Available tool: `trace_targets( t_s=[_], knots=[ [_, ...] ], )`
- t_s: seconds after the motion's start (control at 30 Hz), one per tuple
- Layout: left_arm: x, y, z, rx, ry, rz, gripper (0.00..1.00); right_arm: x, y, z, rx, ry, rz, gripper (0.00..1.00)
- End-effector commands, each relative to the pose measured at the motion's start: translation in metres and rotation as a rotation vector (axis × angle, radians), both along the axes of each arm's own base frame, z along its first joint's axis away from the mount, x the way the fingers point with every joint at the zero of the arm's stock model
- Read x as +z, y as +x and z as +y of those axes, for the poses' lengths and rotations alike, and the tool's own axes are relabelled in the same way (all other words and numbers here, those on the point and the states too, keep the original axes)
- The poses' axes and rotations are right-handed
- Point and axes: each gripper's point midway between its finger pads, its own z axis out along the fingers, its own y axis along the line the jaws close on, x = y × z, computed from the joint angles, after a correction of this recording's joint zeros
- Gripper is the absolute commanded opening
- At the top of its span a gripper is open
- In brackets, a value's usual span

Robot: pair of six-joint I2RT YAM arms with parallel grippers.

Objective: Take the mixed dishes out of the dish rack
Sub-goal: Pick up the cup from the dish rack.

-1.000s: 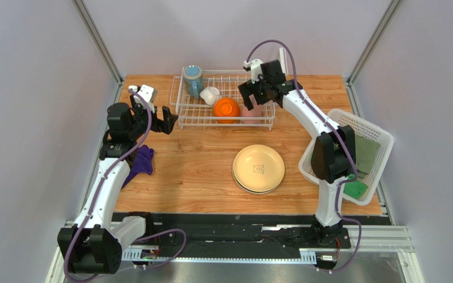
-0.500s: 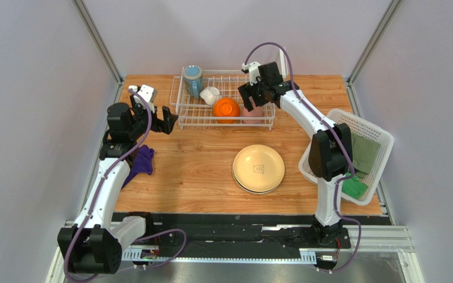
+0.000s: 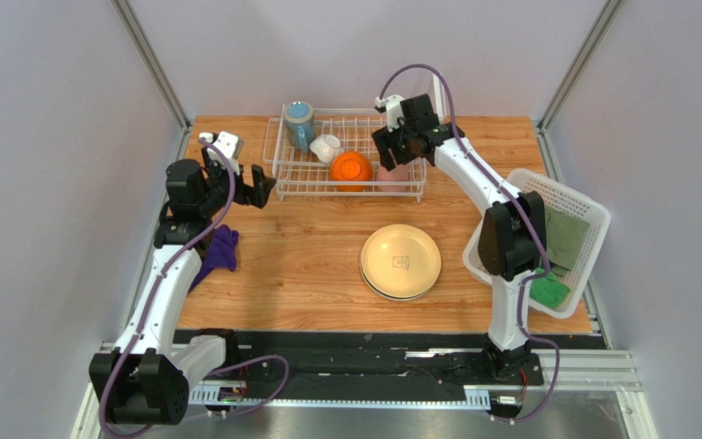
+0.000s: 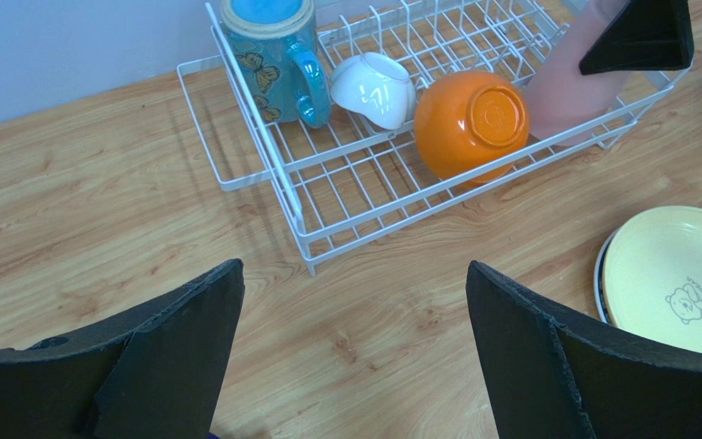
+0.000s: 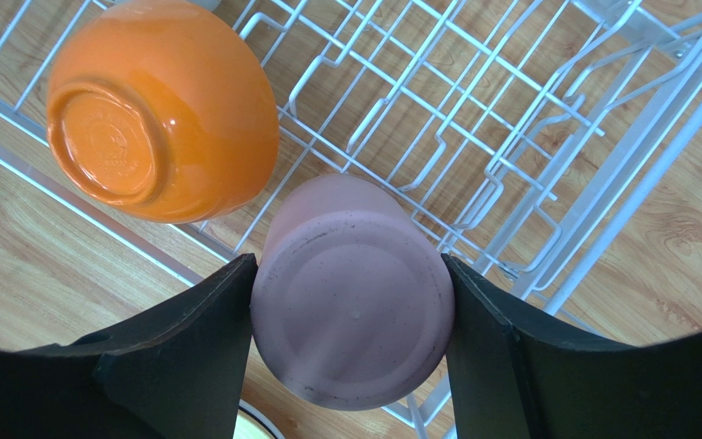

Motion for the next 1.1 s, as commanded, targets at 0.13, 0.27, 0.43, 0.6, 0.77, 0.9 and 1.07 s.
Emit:
trace_targets(
  t_s=[0.13, 0.27, 0.43, 0.6, 0.77, 0.9, 1.07],
  knots=[
    [0.030, 0.000, -0.002, -0.017, 0.000, -0.083, 0.99, 0.067, 0.009, 0.002, -0.027, 0.050, -0.122, 0.03],
    [0.031, -0.001, -0.003, -0.025, 0.000, -0.087, 0.99, 0.087, 0.010, 0.002, -0.037, 0.069, -0.152, 0.00],
    [0.033, -0.002, -0.004, -0.031, -0.001, -0.093, 0.99, 0.112, 0.007, 0.003, -0.047, 0.102, -0.182, 0.00],
    [0.035, -0.003, -0.007, -0.050, -0.008, -0.098, 0.99, 0.131, 0.003, 0.004, -0.053, 0.136, -0.192, 0.00],
    [0.038, -0.004, -0.012, -0.081, -0.009, -0.126, 0.99, 0.153, -0.007, 0.007, -0.045, 0.197, -0.194, 0.00],
    [0.043, -0.011, -0.020, -0.144, 0.006, -0.162, 0.99, 0.171, -0.027, 0.012, -0.005, 0.304, -0.153, 0.00],
    [0.057, -0.025, -0.030, -0.242, 0.096, -0.316, 0.99, 0.181, -0.052, 0.014, 0.051, 0.474, -0.047, 0.00]
  ],
)
